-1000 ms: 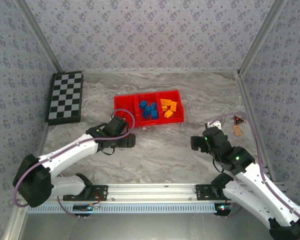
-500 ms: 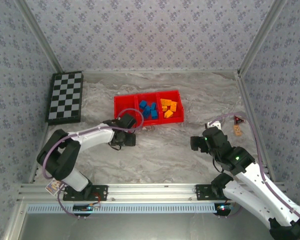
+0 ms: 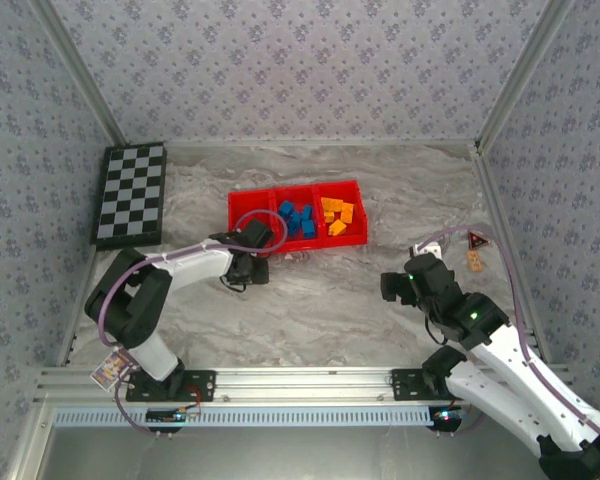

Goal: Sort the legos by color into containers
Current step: Pick up the lego from the center of the table, then place the lego in the container.

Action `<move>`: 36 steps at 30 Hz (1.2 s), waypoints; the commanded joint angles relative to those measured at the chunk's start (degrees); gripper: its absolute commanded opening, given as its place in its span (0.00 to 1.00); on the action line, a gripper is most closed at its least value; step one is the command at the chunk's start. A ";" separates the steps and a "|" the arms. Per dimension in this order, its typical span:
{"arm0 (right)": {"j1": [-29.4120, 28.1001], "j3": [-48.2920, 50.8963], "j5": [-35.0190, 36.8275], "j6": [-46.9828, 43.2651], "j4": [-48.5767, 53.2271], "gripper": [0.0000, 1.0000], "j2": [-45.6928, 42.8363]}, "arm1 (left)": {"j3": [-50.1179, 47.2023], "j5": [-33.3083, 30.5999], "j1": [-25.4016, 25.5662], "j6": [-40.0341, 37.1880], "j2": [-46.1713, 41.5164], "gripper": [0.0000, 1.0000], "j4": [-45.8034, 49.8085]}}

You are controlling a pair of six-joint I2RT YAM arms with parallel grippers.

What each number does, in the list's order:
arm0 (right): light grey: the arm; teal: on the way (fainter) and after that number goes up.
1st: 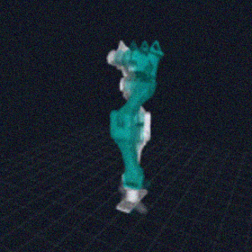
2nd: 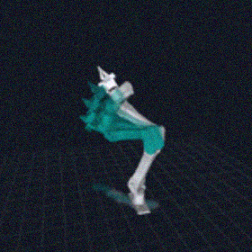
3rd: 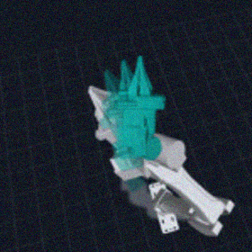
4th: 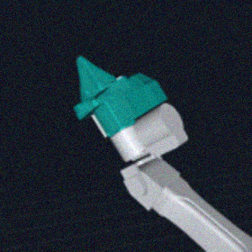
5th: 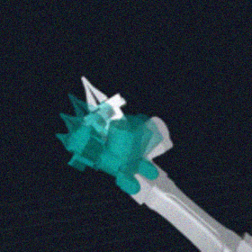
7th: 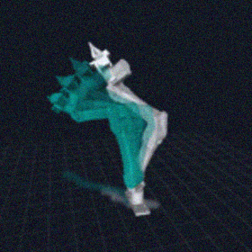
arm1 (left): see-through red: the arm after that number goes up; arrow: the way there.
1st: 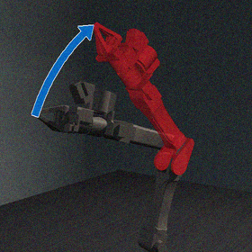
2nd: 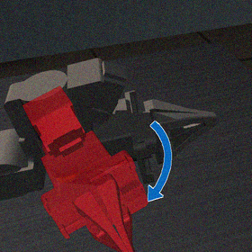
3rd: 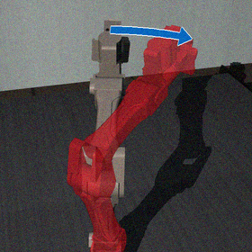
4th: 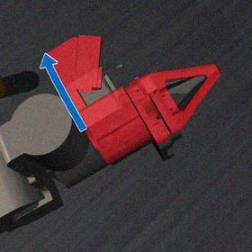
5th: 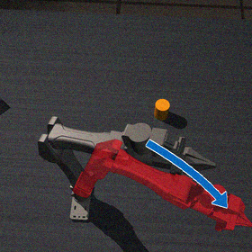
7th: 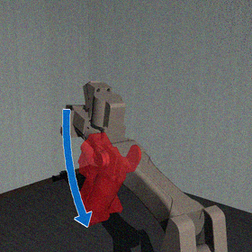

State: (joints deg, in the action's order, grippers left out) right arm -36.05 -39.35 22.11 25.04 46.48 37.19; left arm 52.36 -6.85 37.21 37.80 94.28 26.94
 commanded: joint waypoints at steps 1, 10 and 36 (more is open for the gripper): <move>-0.38 0.21 0.64 -0.16 -0.16 1.00 0.07 | 1.04 -0.09 -0.12 1.28 -0.09 0.43 0.30; -0.27 0.22 0.74 -0.06 -0.16 1.00 0.08 | -2.29 -1.71 0.38 3.28 -8.00 0.34 2.30; -0.93 -0.02 1.27 -0.05 0.37 1.00 -0.54 | 27.84 -3.40 -6.04 -7.41 1.99 0.36 10.92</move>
State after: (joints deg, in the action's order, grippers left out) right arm -36.47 -39.35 22.13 25.06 46.50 37.23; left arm 76.20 -11.49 31.92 32.51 93.86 35.38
